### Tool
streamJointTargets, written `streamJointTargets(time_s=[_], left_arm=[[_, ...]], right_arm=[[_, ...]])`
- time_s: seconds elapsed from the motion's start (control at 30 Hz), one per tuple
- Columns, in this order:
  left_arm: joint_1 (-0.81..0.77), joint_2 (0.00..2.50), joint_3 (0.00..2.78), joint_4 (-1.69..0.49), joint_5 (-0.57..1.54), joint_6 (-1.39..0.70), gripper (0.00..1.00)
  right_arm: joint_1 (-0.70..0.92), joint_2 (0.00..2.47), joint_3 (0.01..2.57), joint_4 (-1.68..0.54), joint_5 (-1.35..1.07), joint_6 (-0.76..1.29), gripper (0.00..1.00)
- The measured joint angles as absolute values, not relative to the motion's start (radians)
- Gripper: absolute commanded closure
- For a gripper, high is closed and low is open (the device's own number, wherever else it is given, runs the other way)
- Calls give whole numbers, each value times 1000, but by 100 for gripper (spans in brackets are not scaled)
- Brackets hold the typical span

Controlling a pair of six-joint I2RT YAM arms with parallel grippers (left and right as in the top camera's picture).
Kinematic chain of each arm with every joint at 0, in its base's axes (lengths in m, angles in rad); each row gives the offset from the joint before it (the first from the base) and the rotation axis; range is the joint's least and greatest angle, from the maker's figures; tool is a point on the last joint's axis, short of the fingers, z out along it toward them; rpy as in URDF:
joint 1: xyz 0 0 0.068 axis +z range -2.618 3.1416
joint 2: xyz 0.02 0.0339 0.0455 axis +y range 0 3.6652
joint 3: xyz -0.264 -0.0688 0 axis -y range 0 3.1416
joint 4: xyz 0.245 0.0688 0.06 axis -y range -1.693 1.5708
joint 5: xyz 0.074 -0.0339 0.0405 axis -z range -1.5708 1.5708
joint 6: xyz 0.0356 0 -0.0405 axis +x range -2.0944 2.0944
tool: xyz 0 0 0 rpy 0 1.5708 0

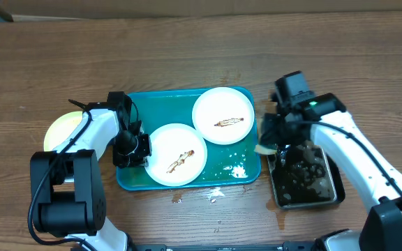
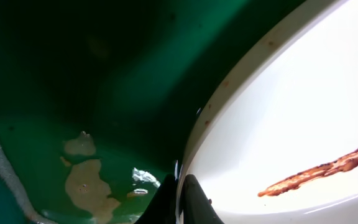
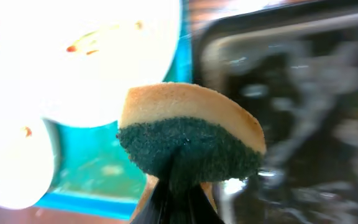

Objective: Clean dirty plates on tray and stack at the side

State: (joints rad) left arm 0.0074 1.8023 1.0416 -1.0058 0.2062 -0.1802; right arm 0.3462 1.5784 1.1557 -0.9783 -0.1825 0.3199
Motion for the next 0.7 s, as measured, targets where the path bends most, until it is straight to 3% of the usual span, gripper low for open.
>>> streamJointTargets(time_s=[0.43, 0.7], left_arm=[[7, 1802, 1040, -1005, 211, -181, 96], [7, 1802, 1038, -999, 218, -181, 96]], right_arm=[[705, 1584, 1156, -621, -342, 334, 96], [815, 1717, 1156, -474, -353, 368, 96]])
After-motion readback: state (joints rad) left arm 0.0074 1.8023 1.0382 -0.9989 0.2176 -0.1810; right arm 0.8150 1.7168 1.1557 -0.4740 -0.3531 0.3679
